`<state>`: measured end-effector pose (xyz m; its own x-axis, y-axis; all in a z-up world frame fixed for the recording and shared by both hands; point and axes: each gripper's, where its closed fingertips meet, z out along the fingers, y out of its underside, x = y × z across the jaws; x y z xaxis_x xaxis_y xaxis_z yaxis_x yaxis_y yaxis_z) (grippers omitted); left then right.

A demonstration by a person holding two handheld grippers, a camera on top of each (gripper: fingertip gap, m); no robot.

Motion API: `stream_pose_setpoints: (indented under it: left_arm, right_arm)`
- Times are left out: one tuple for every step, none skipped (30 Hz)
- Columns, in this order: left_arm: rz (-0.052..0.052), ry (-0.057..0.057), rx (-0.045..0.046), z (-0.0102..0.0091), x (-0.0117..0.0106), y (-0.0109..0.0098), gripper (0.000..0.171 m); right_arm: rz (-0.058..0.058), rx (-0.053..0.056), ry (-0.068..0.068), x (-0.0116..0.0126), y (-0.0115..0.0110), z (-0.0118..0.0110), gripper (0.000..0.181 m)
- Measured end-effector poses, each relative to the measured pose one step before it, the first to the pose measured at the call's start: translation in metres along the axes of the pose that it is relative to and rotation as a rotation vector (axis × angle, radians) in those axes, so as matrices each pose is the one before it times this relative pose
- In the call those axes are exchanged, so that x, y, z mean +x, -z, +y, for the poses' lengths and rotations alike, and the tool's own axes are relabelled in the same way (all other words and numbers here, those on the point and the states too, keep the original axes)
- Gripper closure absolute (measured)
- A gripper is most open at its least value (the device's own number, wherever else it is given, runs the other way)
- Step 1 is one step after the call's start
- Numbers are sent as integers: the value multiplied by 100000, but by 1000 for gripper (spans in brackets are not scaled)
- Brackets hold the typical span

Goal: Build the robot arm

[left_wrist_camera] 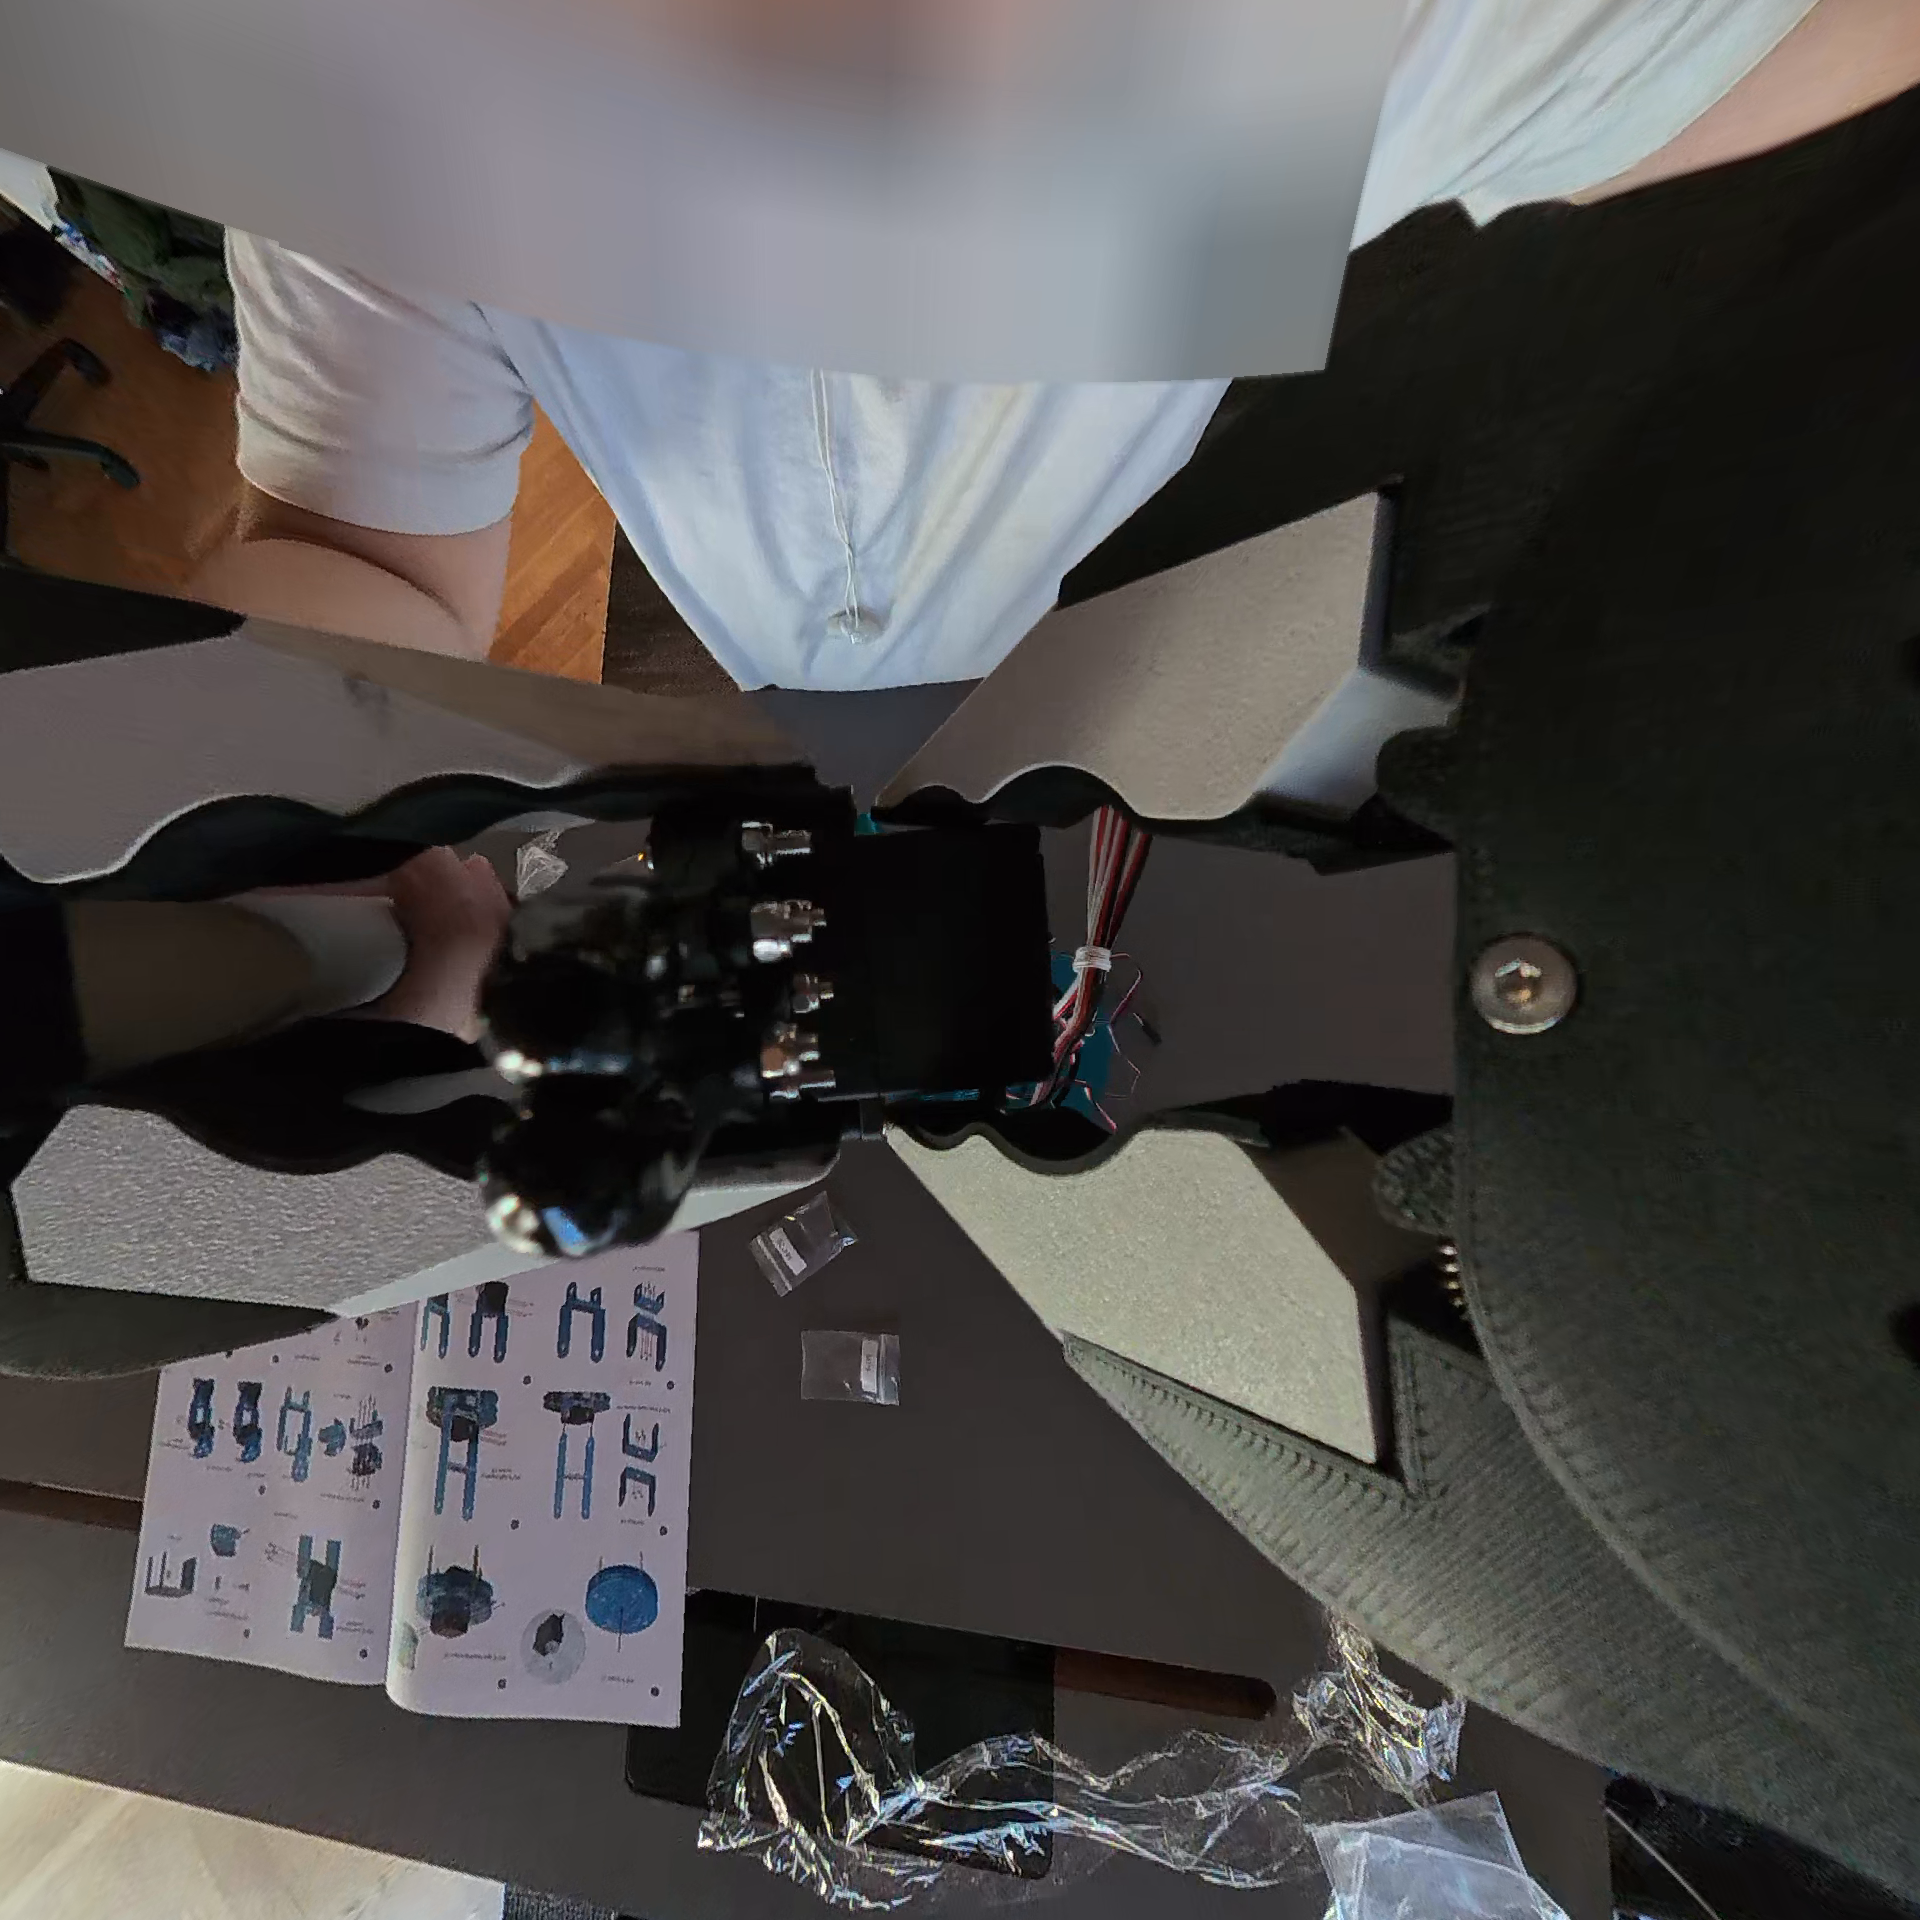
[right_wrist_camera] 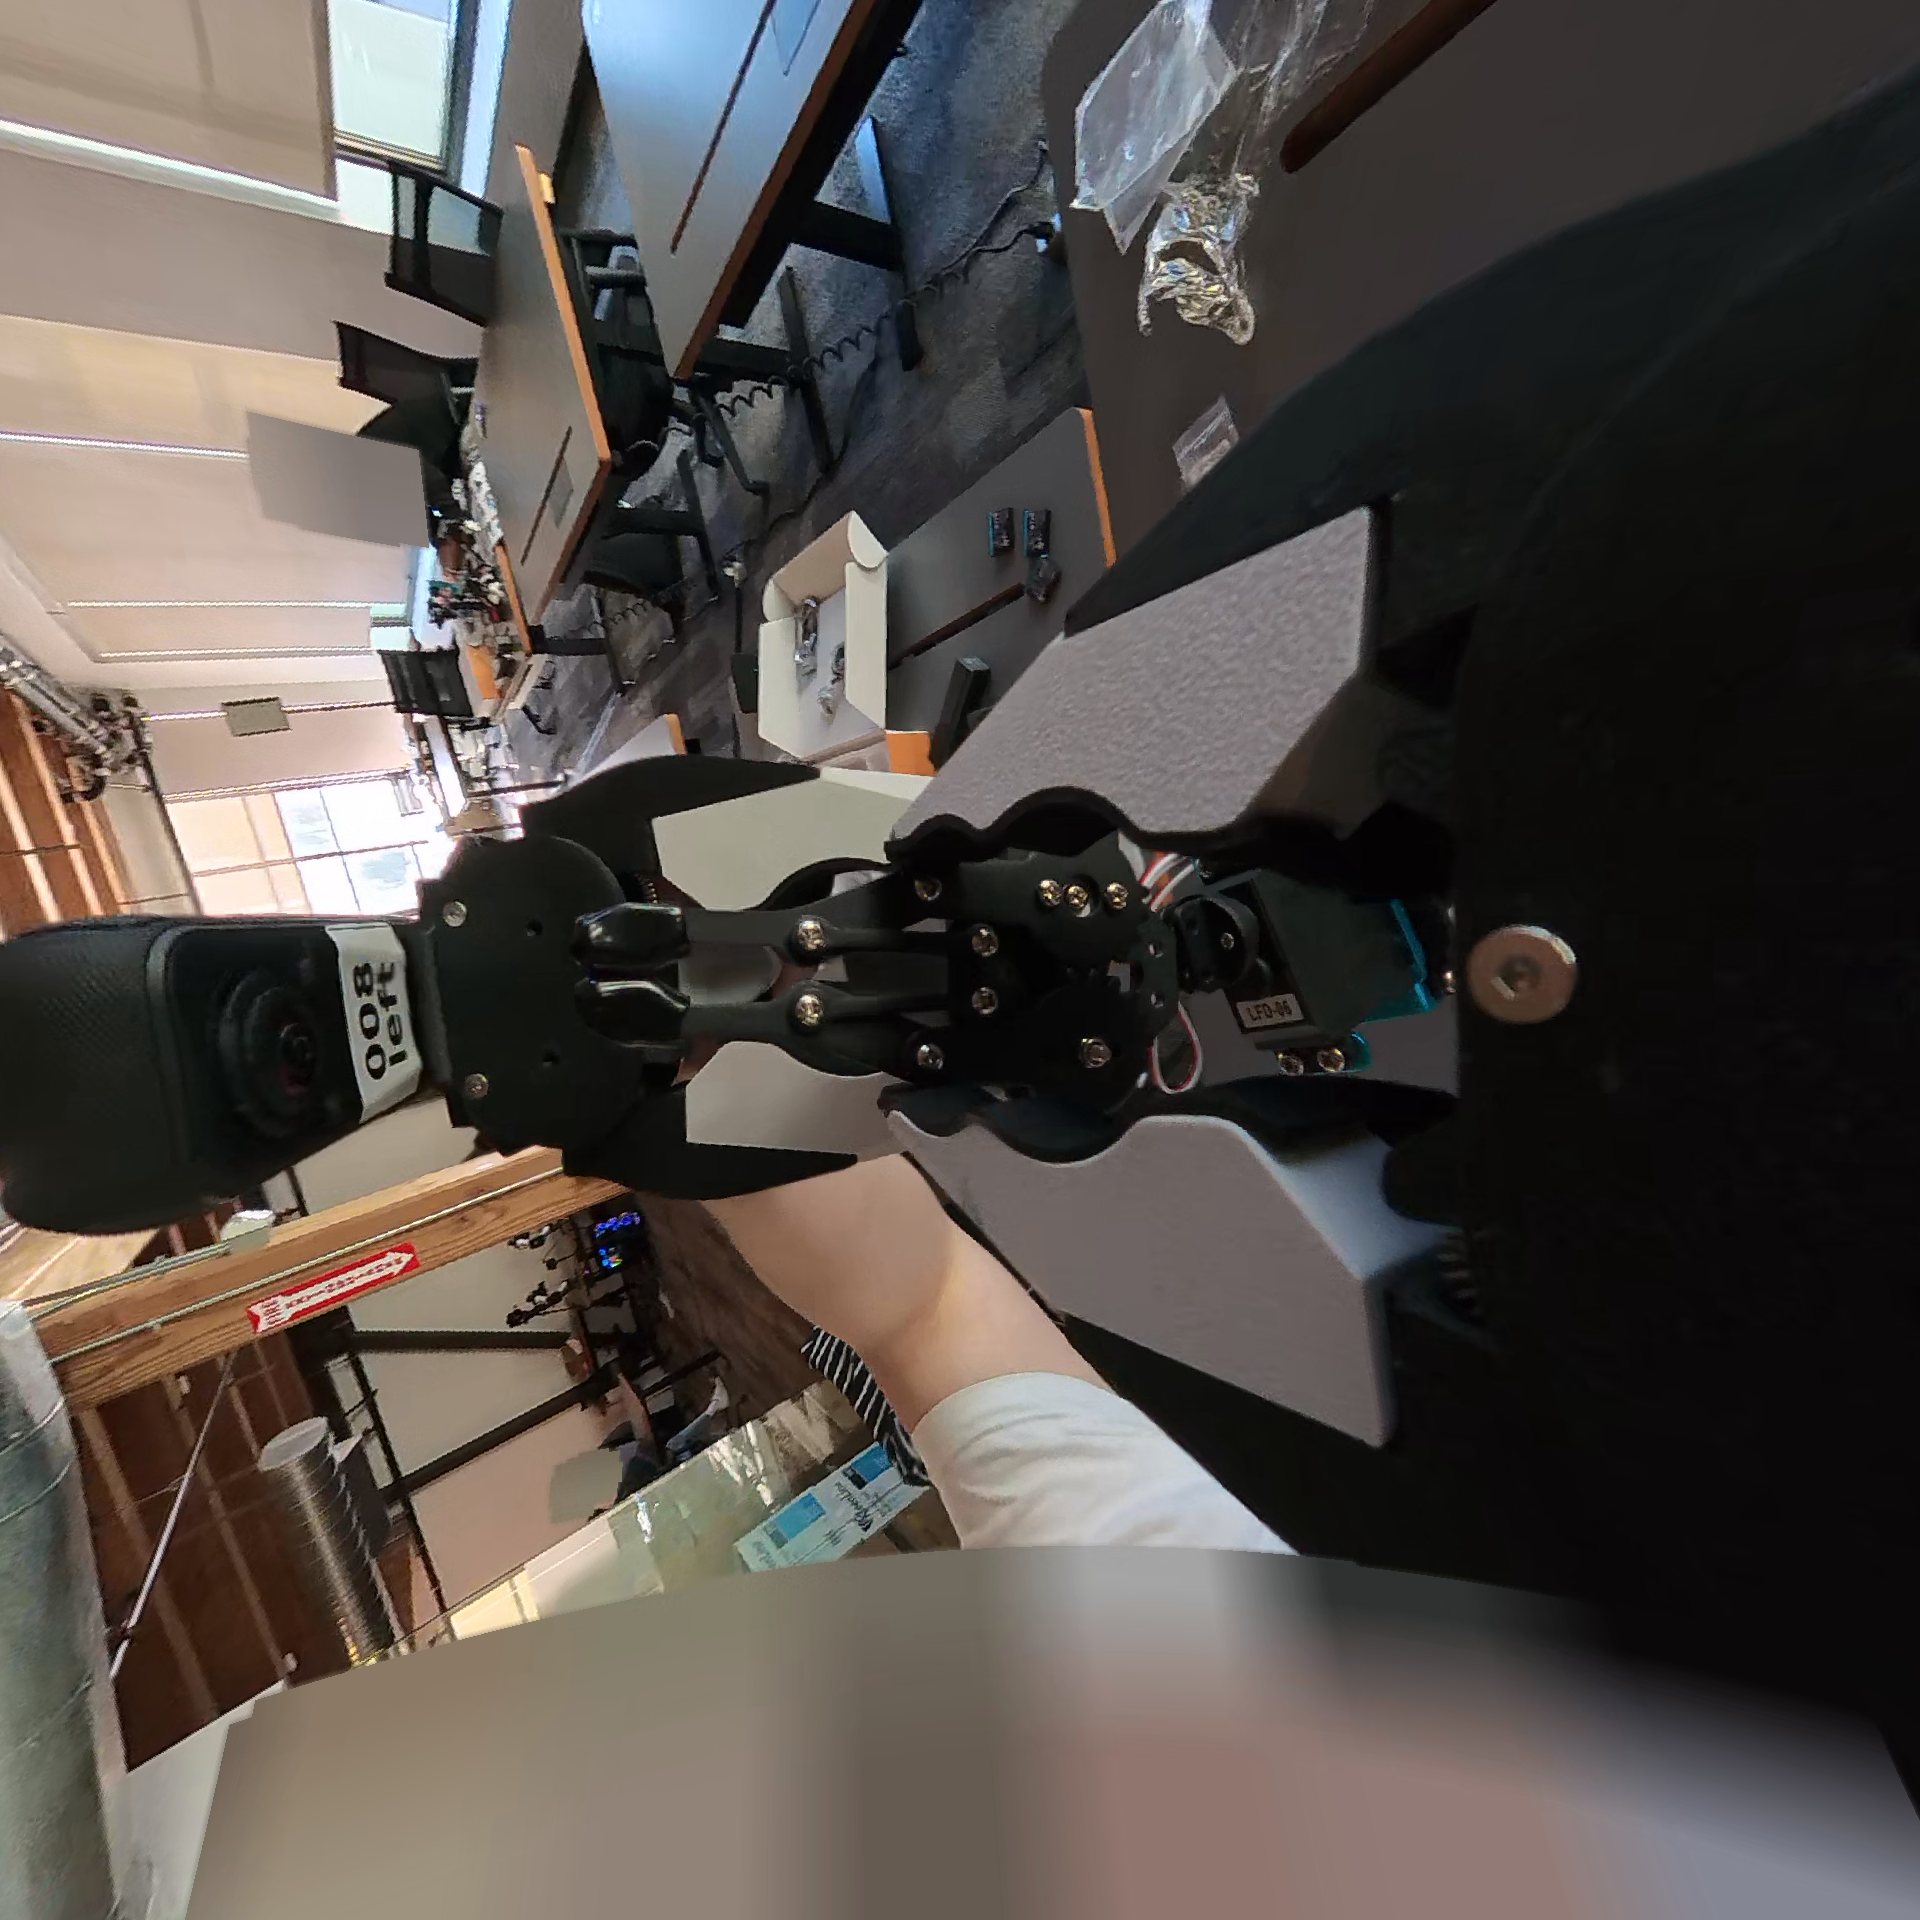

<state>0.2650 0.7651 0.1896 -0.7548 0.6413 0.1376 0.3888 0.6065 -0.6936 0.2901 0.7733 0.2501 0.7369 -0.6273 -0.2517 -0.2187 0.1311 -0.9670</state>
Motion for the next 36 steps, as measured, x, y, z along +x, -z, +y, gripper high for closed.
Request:
stream_pose_setpoints:
  left_arm:
    - [-166, 67, 598, -42, -15, 27, 120]
    - [90, 210, 519, -24, 35, -4, 119]
    - [-93, 145, 529, -34, 28, -3, 119]
    - [-190, 72, 497, -23, 37, 16, 119]
    - [-105, 133, 324, -14, 34, 31, 119]
    - [-334, 94, 169, -10, -6, 9, 119]
    - [-670, -212, 123, -23, -36, -14, 119]
    - [-591, -338, -38, -8, -33, 5, 119]
    - [-351, -246, -203, 4, -5, 7, 119]
    - [-434, -230, -228, 11, -23, 14, 119]
    - [-455, -312, -243, -3, -1, -5, 119]
    - [-297, -83, -331, 11, 15, 7, 119]
    - [-164, 212, -541, 12, 1, 2, 119]
    - [191, 223, -753, 30, 11, -17, 119]
    - [382, 179, -778, 48, 10, -24, 119]
    - [237, -1, -701, 35, -8, -4, 119]
    - [84, -401, -546, 23, -16, 2, 120]
    - [-92, -500, -497, 16, -12, -7, 120]
    - [-363, -355, -573, 3, -1, -2, 120]
    - [-635, -381, -646, -9, 5, -8, 119]
    - [-907, -403, -781, -17, 26, -2, 119]
    - [-1072, -376, -888, -21, 15, 19, 119]
    - [-1081, -186, -911, -19, 20, 11, 119]
    - [-1010, 175, -999, -23, 15, 11, 119]
    - [-963, 410, -1106, -16, 12, 4, 119]
    - [-959, 368, -1129, 1, 24, -7, 120]
    - [-1241, 36, -1134, 8, 11, 12, 120]
    - [-1919, -402, -1216, -5, -67, 16, 120]
    - [-2066, -410, -1371, 10, -54, -21, 120]
    - [-1691, -366, -1533, 34, 27, -37, 119]
    - [-2020, -906, -1543, 46, 14, -28, 119]
    - [-2198, -1206, -1448, 52, -21, -7, 119]
    - [-1576, -812, -1330, 62, 12, -15, 120]
    - [-985, -375, -1094, 47, 44, -21, 120]
    - [-496, -48, -712, 37, 48, -25, 120]
    - [-19, 274, -401, 10, 41, 2, 120]
  right_arm:
    - [-426, 1783, -37, -8, 47, -61, 139]
    - [-475, 1847, 459, -48, 32, -25, 139]
    - [-362, 1986, 368, -58, 39, -54, 139]
    - [-556, 1853, 134, -58, 43, -39, 139]
    - [-619, 1798, 410, -56, 29, -42, 139]
    - [-378, 1789, 244, -10, 14, -39, 139]
    - [-195, 1765, 501, -4, 29, -61, 140]
    - [-248, 1672, 857, -20, 14, -40, 140]
    - [-371, 1480, 519, -39, -18, -26, 140]
    - [-302, 1388, 481, -1, 15, -25, 140]
    - [-722, 917, -244, -26, 18, -16, 140]
    - [-773, 573, -162, -35, 23, -5, 140]
    - [-319, 707, -139, 12, -8, -17, 140]
    - [-246, 569, 94, 5, -24, 4, 140]
    - [-114, 501, 411, 18, -37, 12, 140]
    - [-28, 711, 505, 27, -15, -11, 140]
    - [-306, 571, 558, -13, 7, -4, 140]
    - [-302, 455, 371, -14, 15, 0, 140]
    - [-407, 447, 515, -43, 19, -6, 140]
    - [-620, 484, 556, -74, 60, -9, 140]
    - [-730, 592, 171, -88, 58, -21, 140]
    - [-934, 472, -36, -101, 76, -23, 140]
    - [-939, 446, 498, -102, 78, -23, 140]
    - [-787, 406, 701, -74, 73, -15, 140]
    - [-859, 313, -142, -44, 64, -26, 140]
    - [-1120, 314, 291, -73, 34, -15, 140]
    - [-1158, 625, 1673, -99, 56, -19, 140]
    - [-829, 681, 1238, -64, 48, -31, 139]
    - [-864, 387, 236, -69, 31, -1, 139]
    - [-1076, 247, 885, -142, -3, 10, 139]
    - [-729, 276, 1568, -148, 1, 15, 139]
    - [-533, 134, 907, -135, -13, 25, 139]
    - [-547, 181, 773, -148, -36, 33, 139]
    - [-340, 226, 806, -98, -29, 21, 139]
    - [-271, 207, 160, -57, -21, 6, 139]
    - [-137, 377, 99, -27, -5, -16, 139]
